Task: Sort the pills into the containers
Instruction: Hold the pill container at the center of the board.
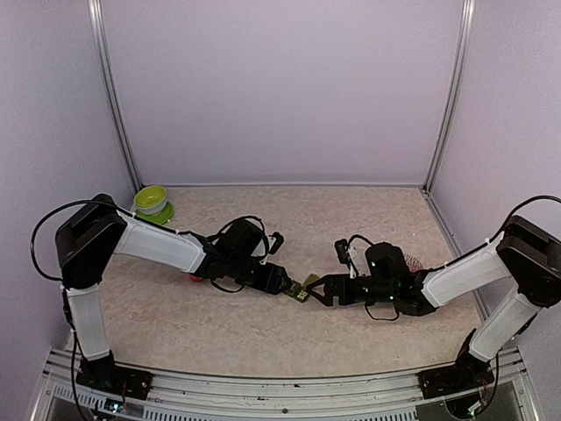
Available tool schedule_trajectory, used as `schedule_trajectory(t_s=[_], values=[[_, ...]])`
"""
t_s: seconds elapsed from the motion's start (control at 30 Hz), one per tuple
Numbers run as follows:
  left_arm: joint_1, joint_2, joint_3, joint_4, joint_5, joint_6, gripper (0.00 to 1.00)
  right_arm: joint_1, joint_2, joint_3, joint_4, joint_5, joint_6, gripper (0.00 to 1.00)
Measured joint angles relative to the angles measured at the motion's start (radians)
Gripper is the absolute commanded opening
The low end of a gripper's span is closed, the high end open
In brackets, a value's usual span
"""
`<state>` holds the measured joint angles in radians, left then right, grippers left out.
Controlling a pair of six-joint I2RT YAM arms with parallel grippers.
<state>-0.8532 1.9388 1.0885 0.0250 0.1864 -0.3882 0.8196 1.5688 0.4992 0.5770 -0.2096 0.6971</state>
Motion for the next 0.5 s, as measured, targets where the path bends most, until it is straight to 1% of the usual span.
schedule_trajectory(t_s=[0.07, 0.37, 0.5], values=[[0.000, 0.003, 0.000, 0.007, 0.010, 0.000, 0.64, -0.001, 0.018, 0.002, 0.003, -0.003, 0.000, 0.94], [0.000, 0.030, 0.001, 0.043, 0.054, 0.016, 0.63, -0.011, 0.056, 0.013, 0.024, -0.027, -0.005, 0.94], [0.000, 0.037, 0.001, 0.060, 0.065, 0.026, 0.58, -0.023, 0.077, 0.032, 0.034, -0.043, -0.013, 0.93]])
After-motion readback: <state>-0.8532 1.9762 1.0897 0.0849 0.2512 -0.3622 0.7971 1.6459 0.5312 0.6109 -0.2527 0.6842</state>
